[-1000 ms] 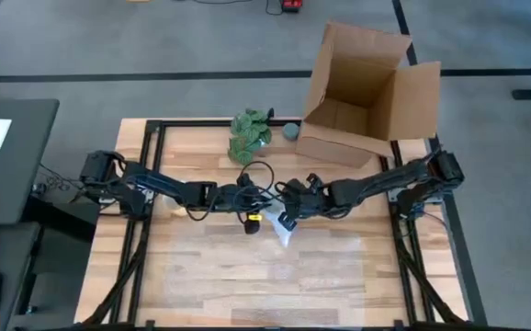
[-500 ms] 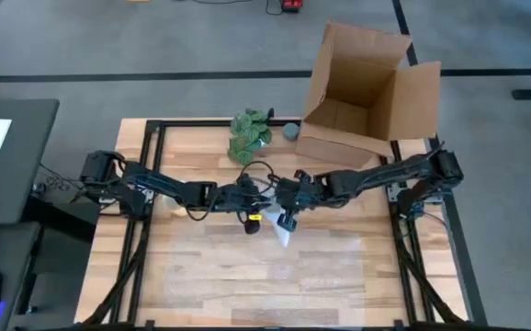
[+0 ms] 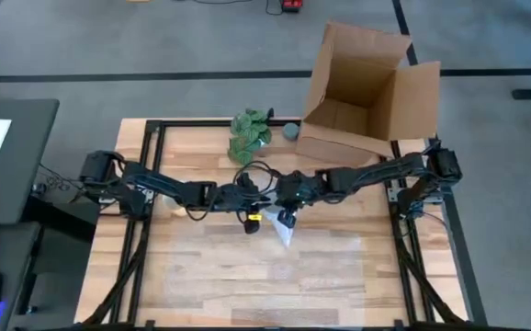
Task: Wrap mug
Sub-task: Wrap the blue cup with the bubble wrap
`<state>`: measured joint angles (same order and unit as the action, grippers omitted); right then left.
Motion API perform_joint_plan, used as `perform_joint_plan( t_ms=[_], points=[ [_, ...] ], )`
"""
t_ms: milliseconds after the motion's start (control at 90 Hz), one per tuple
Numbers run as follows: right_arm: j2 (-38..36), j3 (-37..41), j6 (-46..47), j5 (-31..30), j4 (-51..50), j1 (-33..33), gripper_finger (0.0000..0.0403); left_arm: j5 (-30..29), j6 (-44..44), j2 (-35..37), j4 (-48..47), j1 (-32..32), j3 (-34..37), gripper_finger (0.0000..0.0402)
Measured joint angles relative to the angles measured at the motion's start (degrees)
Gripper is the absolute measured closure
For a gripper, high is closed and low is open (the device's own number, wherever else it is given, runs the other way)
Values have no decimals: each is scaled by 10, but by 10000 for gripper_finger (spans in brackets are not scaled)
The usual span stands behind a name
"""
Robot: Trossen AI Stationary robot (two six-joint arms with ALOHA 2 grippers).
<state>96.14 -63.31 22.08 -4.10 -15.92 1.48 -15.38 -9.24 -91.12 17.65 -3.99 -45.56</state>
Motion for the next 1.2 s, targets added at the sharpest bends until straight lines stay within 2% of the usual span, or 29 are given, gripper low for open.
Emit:
perform_joint_plan(
  t_ms=[256, 400, 533, 678, 922, 1089, 1200],
  points=[
    [78, -32, 3, 28, -12, -5, 403, -1, 10, 86, -60, -1, 0, 350],
    [109, -84, 4, 32, -94, -9, 403, 0, -2, 144, -155, -5, 0, 350],
    [131, -122, -14, 67, -167, -16, 403, 0, -28, 172, -245, -5, 0, 350],
    [144, -129, -62, 115, -185, -22, 403, 19, -48, 166, -283, -6, 0, 350],
    [140, -127, -101, 166, -223, -9, 403, 37, -64, 112, -290, -20, -1, 350],
    [140, -127, -109, 207, -249, 7, 402, 38, -73, 68, -246, -34, -1, 350],
    [141, -134, -108, 209, -259, 21, 402, 41, -75, 54, -214, -43, -1, 350]
  ],
)
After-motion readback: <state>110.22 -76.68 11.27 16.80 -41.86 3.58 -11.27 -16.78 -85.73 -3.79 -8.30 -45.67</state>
